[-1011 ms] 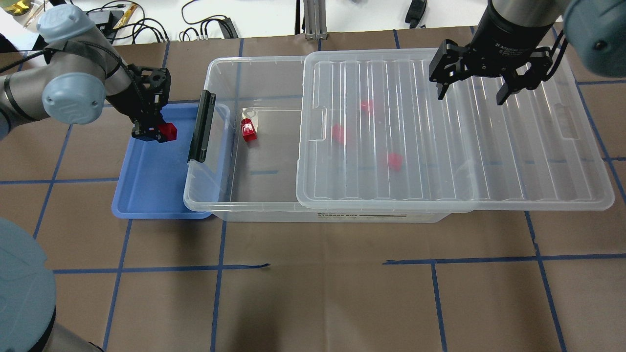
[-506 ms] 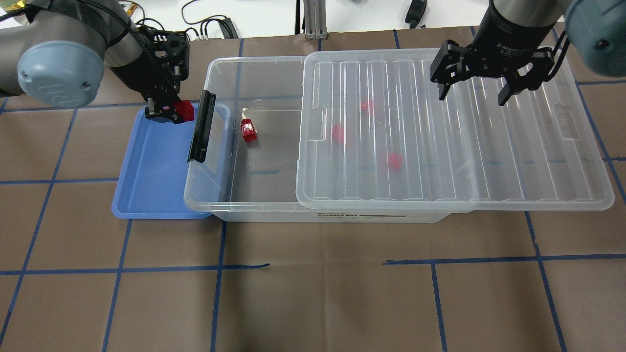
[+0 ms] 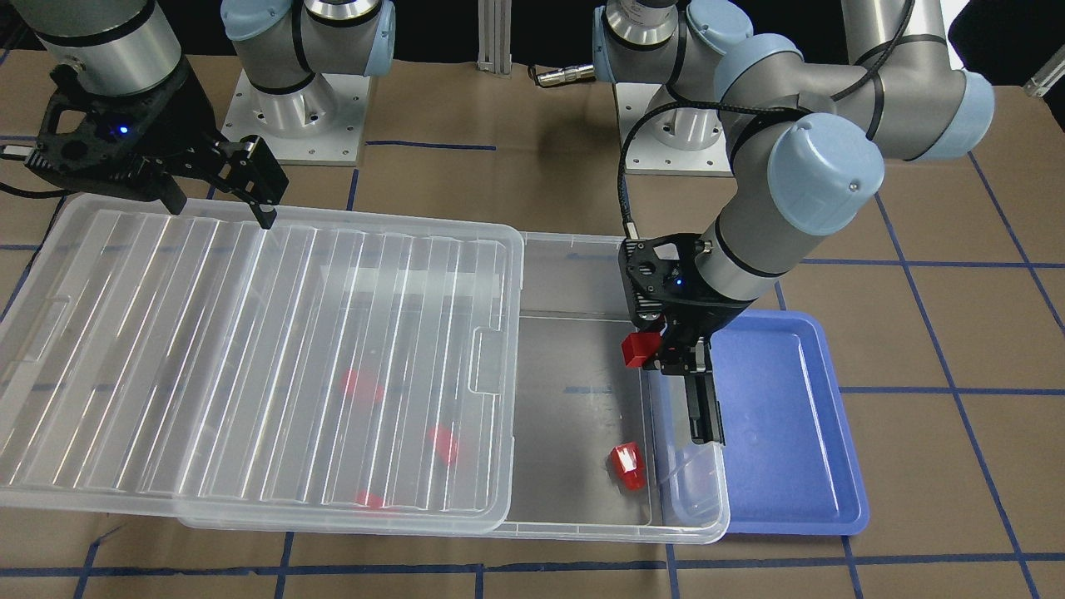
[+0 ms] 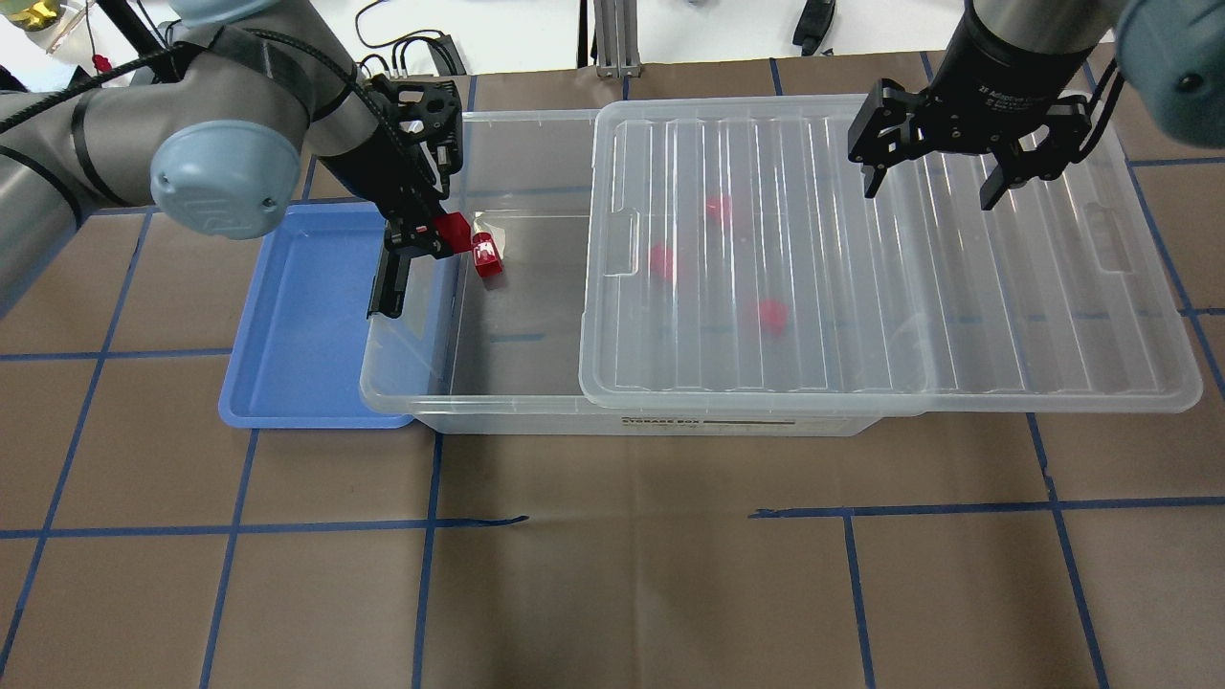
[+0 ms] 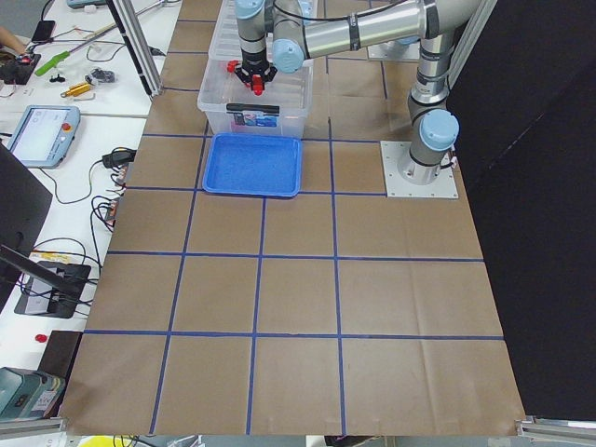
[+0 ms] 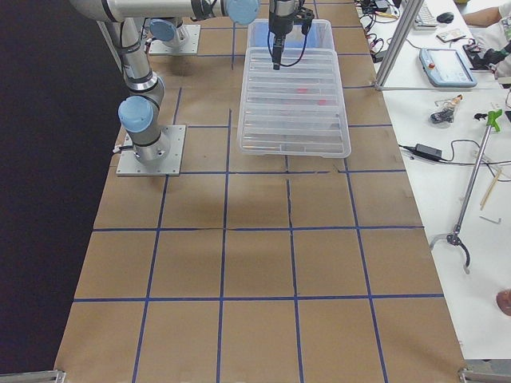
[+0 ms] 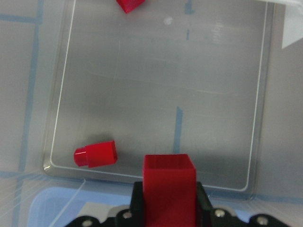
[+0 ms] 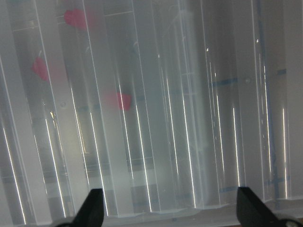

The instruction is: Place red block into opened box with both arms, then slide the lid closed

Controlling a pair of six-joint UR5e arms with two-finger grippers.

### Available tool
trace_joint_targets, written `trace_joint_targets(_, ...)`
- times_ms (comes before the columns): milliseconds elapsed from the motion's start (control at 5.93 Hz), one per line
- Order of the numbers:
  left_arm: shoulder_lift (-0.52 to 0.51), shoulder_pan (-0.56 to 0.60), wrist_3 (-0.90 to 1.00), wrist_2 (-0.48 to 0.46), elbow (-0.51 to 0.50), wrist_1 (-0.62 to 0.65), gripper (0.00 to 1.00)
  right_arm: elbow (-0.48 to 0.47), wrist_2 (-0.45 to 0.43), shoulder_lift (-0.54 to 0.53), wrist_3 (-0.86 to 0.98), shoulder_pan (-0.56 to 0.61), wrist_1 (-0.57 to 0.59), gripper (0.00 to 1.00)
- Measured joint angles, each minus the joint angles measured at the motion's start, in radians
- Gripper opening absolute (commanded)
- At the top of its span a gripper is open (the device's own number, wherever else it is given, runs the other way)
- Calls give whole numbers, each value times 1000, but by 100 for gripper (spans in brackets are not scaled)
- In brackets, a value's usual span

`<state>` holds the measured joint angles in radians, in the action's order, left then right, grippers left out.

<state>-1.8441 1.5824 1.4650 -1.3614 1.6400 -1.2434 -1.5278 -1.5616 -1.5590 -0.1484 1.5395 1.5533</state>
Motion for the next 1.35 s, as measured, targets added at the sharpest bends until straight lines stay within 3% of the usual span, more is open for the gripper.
trace_joint_targets(506,-113,29,-1,53,55,127,6,0,0,-8,0,3,-2,100)
trace_joint_targets(674,-139,37,-2,54,71,183,14,0,0,-8,0,3,-1,100)
trace_joint_targets(843,-169,41,3,55,92,241,64,0,-2,-7,1,2,0,100)
trace_joint_targets(1011,-191,42,10,55,109,301,98,-1,-3,-5,14,-2,3,100)
trace_joint_targets(1348,-181,38,1,48,91,283,98,-1,-4,-3,90,-30,12,100)
